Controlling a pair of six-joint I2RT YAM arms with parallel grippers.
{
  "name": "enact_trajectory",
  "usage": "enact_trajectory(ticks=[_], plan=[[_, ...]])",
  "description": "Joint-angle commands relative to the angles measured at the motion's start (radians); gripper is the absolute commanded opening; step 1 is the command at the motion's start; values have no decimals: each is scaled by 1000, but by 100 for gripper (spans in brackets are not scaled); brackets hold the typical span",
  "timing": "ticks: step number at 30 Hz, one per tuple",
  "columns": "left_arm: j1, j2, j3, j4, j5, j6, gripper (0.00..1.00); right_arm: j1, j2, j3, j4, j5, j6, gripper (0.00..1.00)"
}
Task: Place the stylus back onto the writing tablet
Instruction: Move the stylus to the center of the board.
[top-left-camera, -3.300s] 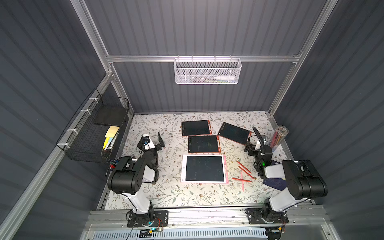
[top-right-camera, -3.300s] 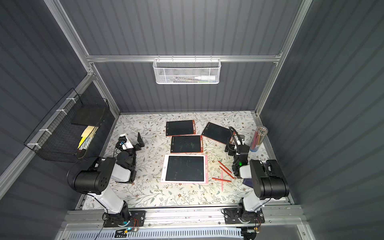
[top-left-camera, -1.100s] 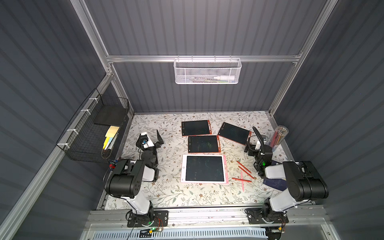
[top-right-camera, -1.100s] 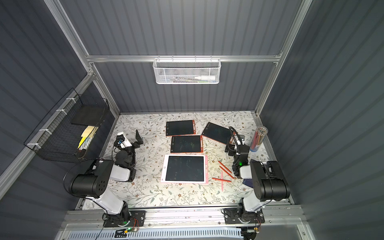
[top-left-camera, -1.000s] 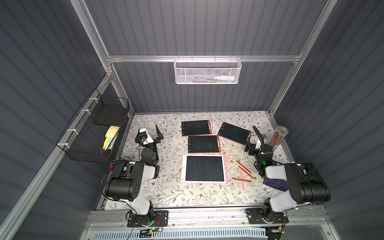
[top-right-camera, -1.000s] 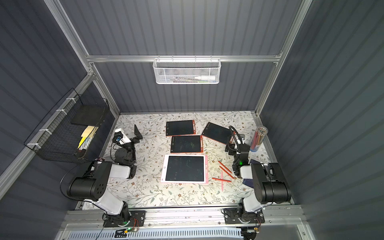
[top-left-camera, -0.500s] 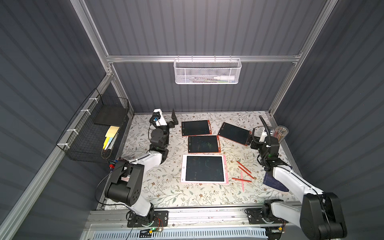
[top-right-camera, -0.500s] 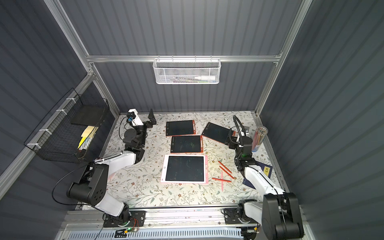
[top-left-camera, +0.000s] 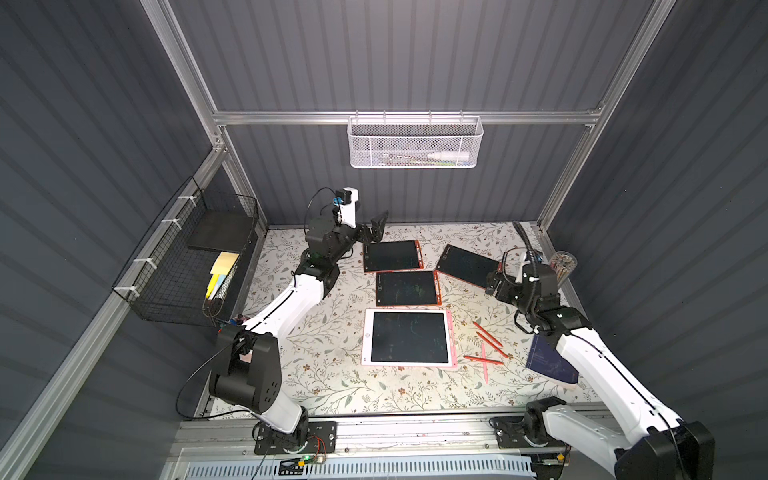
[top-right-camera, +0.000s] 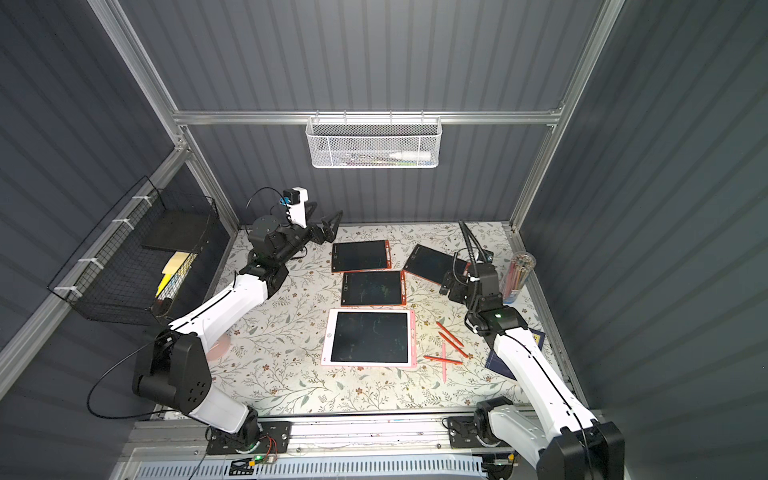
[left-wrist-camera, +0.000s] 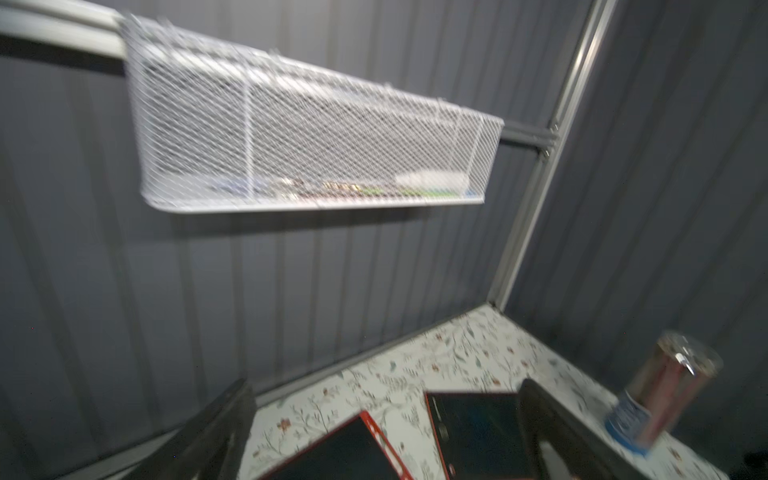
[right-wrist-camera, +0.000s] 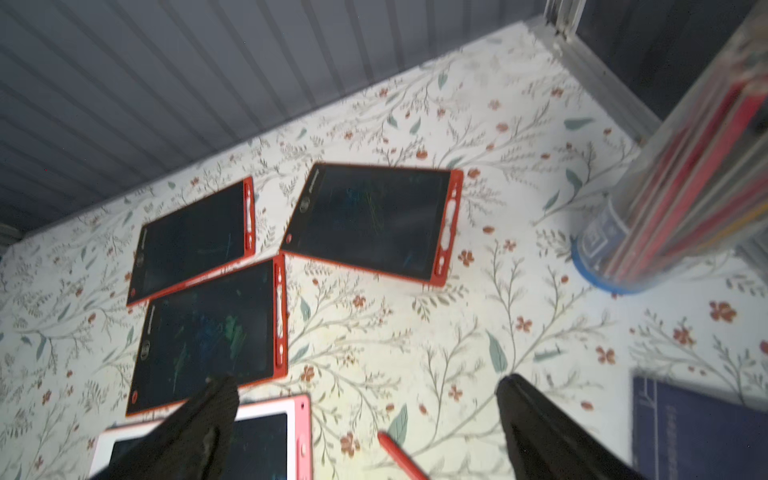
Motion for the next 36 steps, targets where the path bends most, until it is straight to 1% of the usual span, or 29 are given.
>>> enact_trajectory(ticks=[1, 4, 7, 8, 9, 12, 15, 19, 22, 25, 31, 34, 36], plan=[[-8, -44, -34, -165, 186, 76, 99, 74, -6, 12, -251, -24, 56, 99], [-12, -95, -137, -97, 238, 2, 99, 129, -29, 5, -350, -45, 112, 99], [-16, -141, -230, -4, 326, -53, 99, 146, -61, -29, -414, -100, 199, 99], [-17, -156, -264, 31, 344, -64, 100, 151, -72, -45, -429, -113, 226, 97], [-17, -167, -284, 49, 334, -74, 99, 156, -88, -63, -437, -116, 252, 96], [-18, -176, -287, 13, 320, -58, 99, 162, -119, -107, -448, -146, 290, 94], [-19, -188, -306, 34, 346, -72, 99, 166, -121, -134, -456, -195, 292, 94], [-23, -190, -308, 32, 349, -72, 99, 184, -101, -149, -508, -204, 313, 93], [-23, -187, -308, 32, 350, -72, 99, 204, -101, -192, -486, -211, 348, 88], [-23, -187, -310, 34, 349, -75, 99, 229, -108, -229, -475, -186, 400, 80], [-24, -190, -312, 37, 339, -74, 99, 256, -98, -274, -458, -131, 459, 73], [-24, -197, -316, 39, 351, -72, 99, 257, -78, -288, -424, -121, 470, 70], [-26, -200, -319, 40, 349, -73, 99, 259, -54, -292, -401, -121, 470, 70]])
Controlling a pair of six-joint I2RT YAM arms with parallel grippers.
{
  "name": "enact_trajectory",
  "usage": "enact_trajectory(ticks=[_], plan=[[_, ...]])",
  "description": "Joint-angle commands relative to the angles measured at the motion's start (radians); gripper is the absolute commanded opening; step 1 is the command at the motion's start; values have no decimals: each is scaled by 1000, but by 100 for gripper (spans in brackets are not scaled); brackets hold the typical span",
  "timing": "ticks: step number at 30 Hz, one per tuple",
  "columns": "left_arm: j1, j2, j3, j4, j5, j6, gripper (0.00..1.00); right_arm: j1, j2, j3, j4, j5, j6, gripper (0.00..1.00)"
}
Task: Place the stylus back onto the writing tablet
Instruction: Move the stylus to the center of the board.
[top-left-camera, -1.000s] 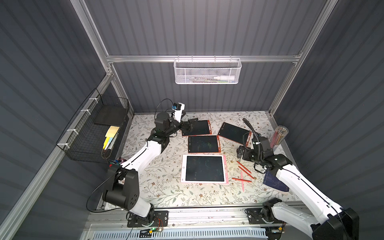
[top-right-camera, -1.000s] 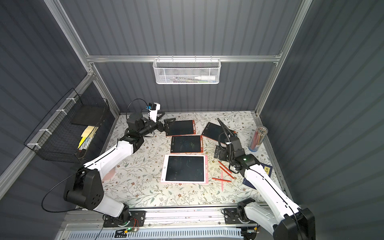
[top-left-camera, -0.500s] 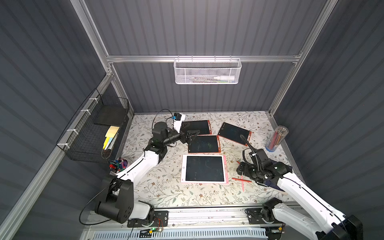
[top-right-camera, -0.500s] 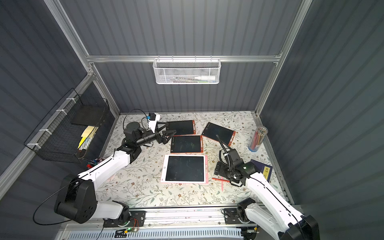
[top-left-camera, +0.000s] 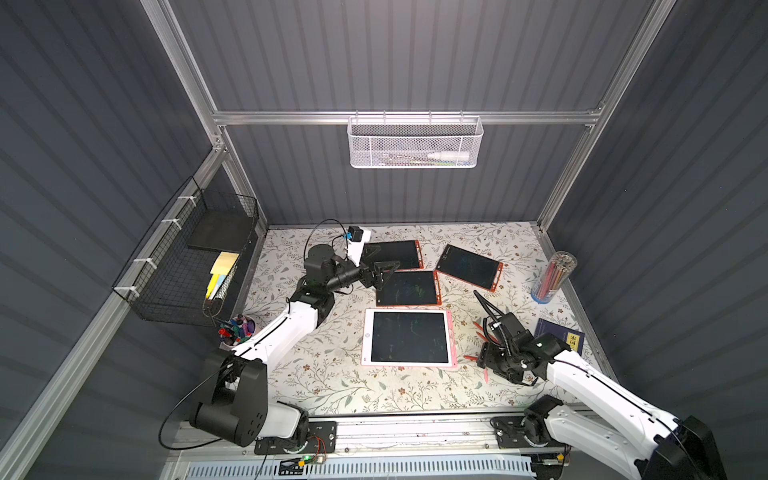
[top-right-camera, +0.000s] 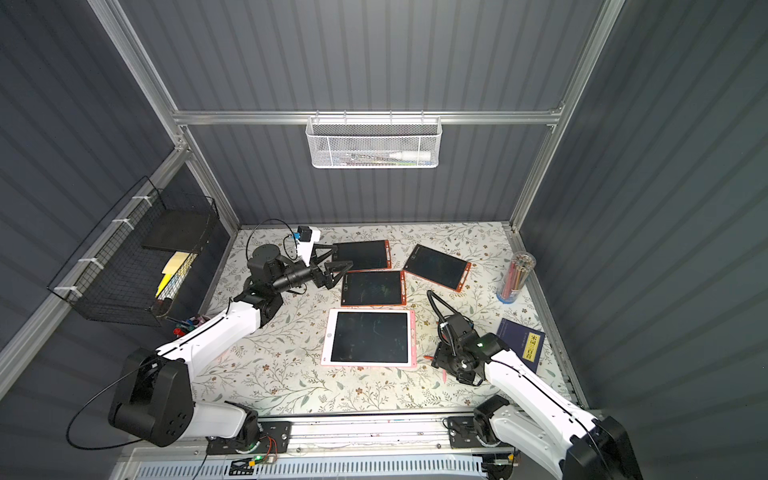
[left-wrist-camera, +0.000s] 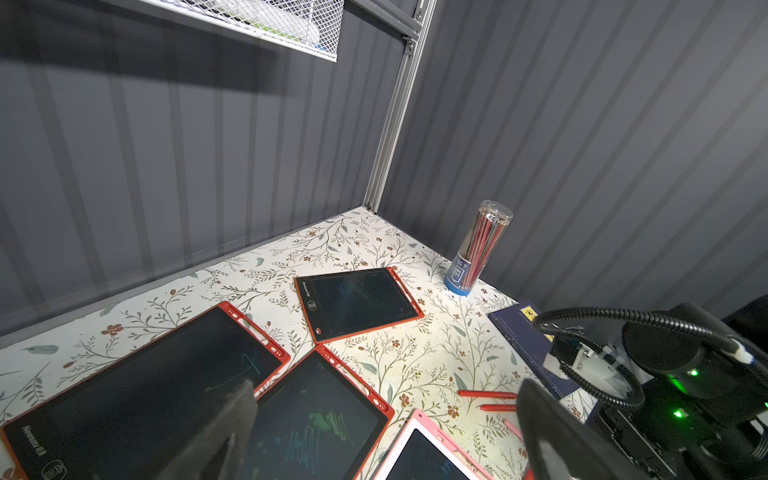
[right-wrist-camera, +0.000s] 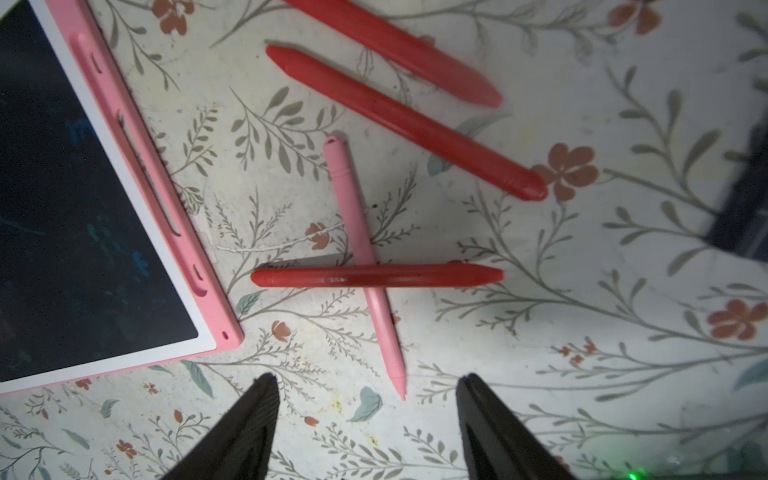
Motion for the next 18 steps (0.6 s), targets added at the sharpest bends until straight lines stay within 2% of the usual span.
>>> enact_trajectory(ticks=[1, 7, 18], plan=[[-8, -29, -13, 18, 16, -9, 99, 9, 38, -15, 40, 28, 31, 68], [-12, -44, -17, 26, 32, -5, 99, 34, 117, -1, 58, 54, 19, 63], [-20, -56, -21, 27, 18, -7, 99, 53, 276, 31, 109, 124, 8, 61]])
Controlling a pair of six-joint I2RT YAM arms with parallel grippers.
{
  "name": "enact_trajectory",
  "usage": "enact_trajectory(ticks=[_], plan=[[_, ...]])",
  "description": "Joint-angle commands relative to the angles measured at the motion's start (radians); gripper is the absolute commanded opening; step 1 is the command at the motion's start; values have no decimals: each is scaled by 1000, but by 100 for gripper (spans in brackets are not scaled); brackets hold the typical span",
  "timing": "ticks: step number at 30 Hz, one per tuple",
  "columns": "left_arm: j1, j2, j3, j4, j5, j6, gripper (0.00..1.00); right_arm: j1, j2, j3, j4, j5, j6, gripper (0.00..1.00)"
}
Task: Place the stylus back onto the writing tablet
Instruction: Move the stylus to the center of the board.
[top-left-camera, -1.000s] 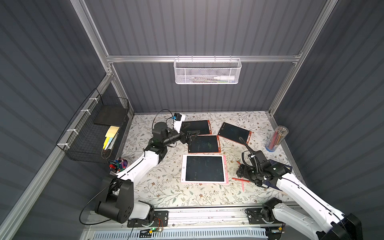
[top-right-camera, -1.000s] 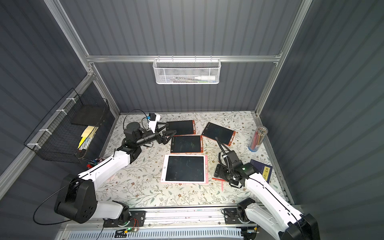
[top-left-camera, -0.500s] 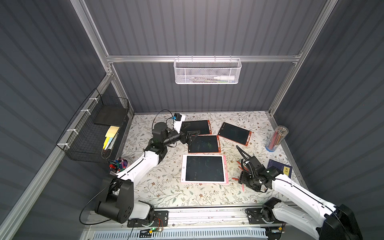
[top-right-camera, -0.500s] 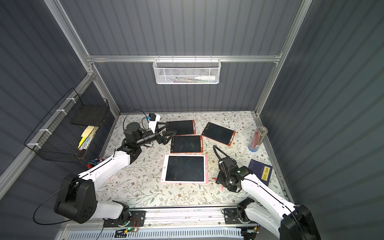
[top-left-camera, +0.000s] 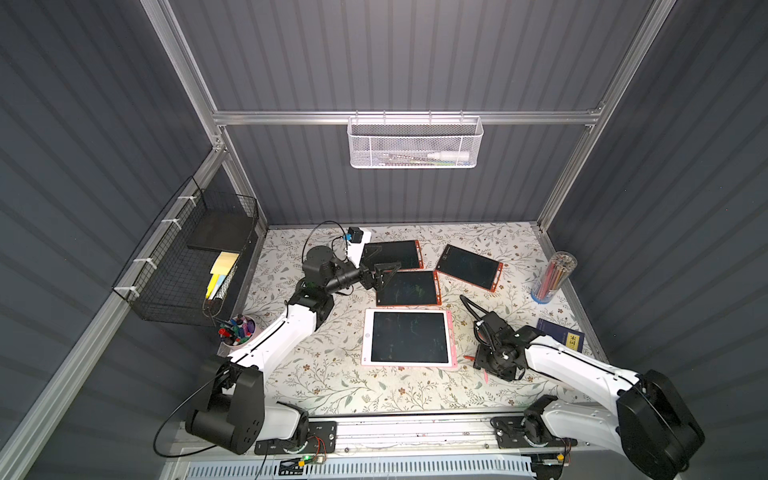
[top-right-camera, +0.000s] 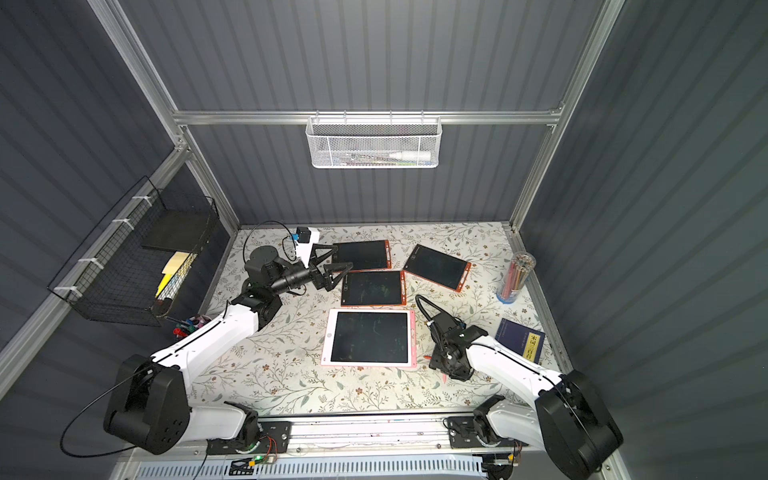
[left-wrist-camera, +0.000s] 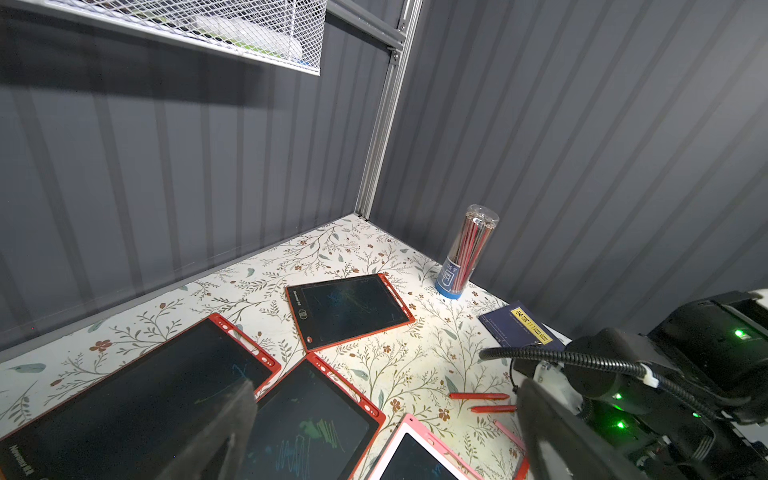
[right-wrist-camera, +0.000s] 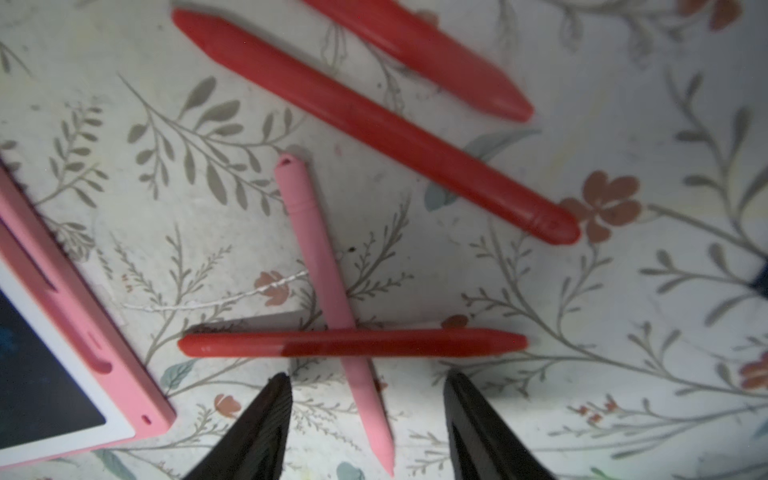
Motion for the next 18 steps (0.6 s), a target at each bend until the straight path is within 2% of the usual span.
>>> enact_trajectory(ticks=[1, 11, 18], plan=[[-7, -19, -8, 17, 8, -7, 99, 8, 52, 22, 15, 56, 7, 61], [-9, -17, -8, 10, -1, -5, 99, 8, 171, 94, 72, 142, 16, 59], [-12, -20, -9, 9, -6, -5, 99, 3, 287, 168, 108, 157, 21, 57]])
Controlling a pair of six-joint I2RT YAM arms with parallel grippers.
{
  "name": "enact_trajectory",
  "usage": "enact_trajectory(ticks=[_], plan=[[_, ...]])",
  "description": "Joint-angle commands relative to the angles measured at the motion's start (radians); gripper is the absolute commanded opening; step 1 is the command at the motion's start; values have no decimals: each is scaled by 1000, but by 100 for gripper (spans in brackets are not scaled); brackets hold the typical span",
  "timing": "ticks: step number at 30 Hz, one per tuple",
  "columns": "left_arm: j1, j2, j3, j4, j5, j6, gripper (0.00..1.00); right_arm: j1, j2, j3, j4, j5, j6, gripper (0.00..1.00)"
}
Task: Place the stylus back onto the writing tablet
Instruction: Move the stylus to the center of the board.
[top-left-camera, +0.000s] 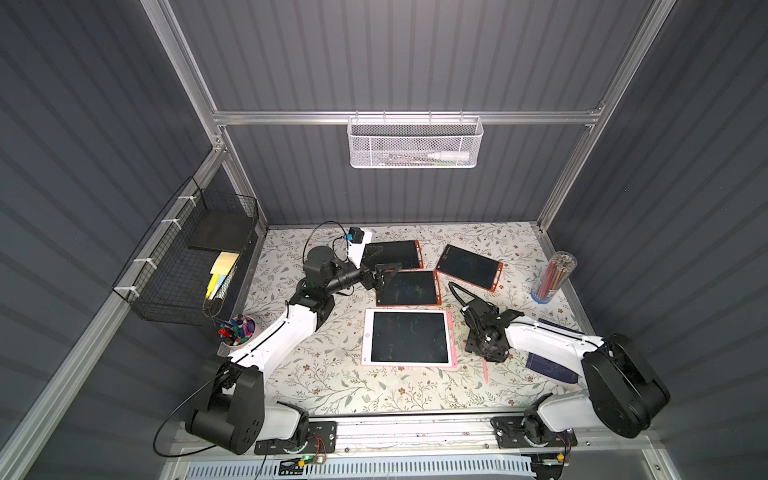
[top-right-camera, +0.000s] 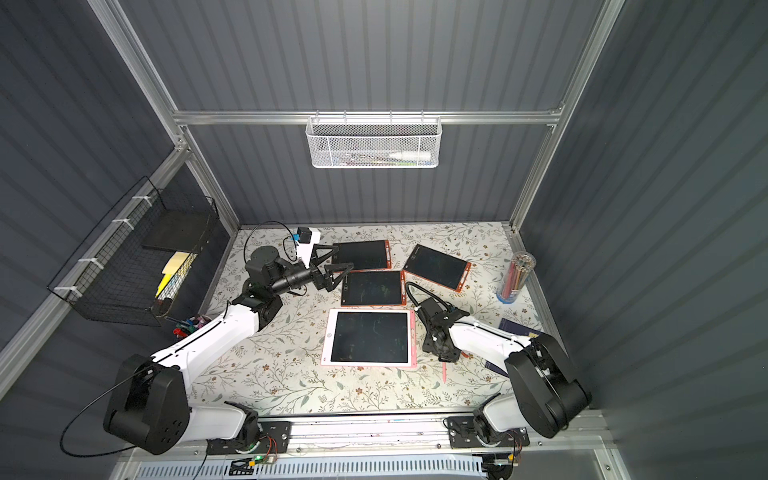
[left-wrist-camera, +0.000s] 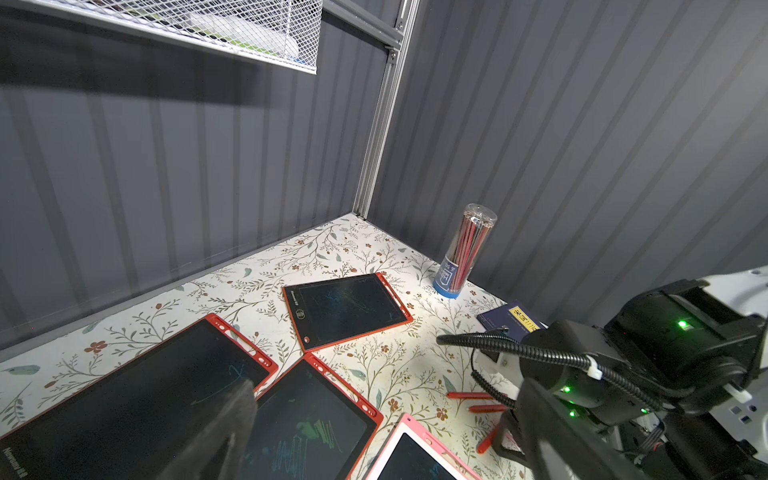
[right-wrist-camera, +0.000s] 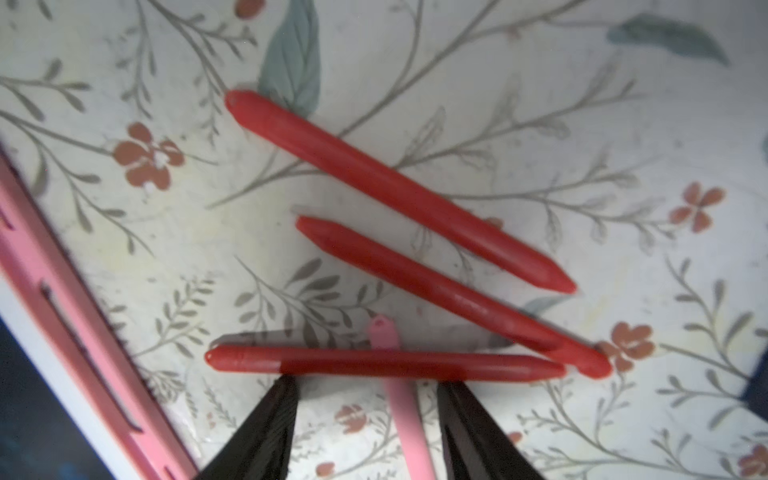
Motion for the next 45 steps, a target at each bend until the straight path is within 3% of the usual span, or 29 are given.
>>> enact_trajectory(ticks=[1, 20, 35, 45], plan=[[-6, -20, -8, 10, -5, -5, 99, -1, 57, 20, 19, 32, 19, 57], [-15, -20, -10, 6, -16, -3, 100, -116, 167, 110, 58, 17, -42, 59], [-18, -14, -8, 7, -24, -5, 99, -76, -98, -14, 1, -22, -148, 46], [-21, -14, -12, 10, -20, -6, 99, -55, -142, -59, -66, -71, -156, 36]])
